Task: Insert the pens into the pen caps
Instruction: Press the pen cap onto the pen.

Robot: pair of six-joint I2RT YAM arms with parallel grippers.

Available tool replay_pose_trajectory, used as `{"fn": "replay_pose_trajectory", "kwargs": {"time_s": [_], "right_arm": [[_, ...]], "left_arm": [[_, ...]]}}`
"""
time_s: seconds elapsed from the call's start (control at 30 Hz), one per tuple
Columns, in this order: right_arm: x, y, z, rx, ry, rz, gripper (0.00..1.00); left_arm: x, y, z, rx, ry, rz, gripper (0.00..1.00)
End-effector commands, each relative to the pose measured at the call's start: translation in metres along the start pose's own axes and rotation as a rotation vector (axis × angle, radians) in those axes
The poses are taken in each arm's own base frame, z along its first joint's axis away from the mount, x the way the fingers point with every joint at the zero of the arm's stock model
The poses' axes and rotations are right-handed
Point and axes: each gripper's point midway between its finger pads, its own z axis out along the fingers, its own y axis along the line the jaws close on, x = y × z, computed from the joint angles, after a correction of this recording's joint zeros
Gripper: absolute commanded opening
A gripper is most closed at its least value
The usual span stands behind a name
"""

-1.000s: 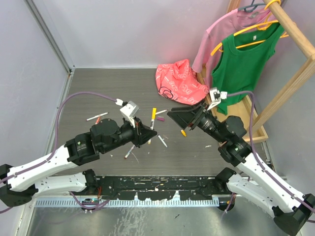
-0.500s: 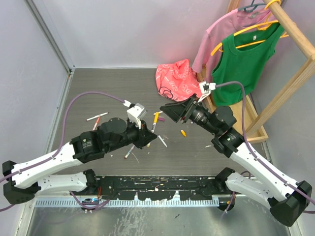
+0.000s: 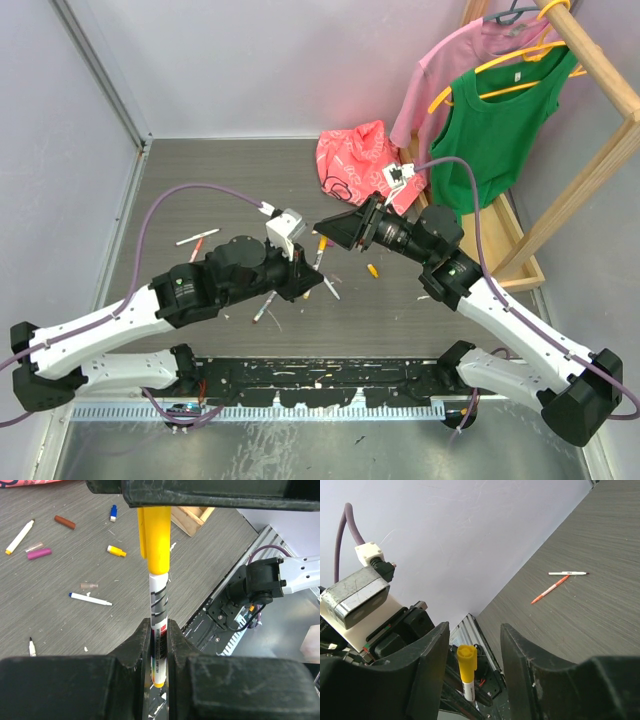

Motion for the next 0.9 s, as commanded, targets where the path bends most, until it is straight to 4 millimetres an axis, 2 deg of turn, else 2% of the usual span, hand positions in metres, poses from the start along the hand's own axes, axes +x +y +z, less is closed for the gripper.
{"fn": "replay_pose_trajectory", "kwargs": {"time_s": [0.0, 0.27, 0.7, 0.87], "right_arm": [[-0.017, 0.029, -0.002, -0.09, -0.038, -0.033, 0.49], [-0.014, 0.029, 0.001, -0.102, -0.026, -0.02, 0.42], [-0.002, 0.021, -0.004, -0.09, -0.013, -0.009, 0.12], [0.006, 0.015, -0.003, -0.071, 0.009, -0.011, 0.01]], "left_arm": [[-0.024, -0.01, -0.005, 0.027, -0.06, 0.007, 0.0], [-0.026, -0.009, -0.002, 0.019, -0.062, 0.004, 0.0], [-0.029, -0.008, 0.002, 0.007, -0.081, -0.003, 0.0], [-0.042, -0.009, -0.002, 0.01, -0.149, -0.038, 0.0]]}}
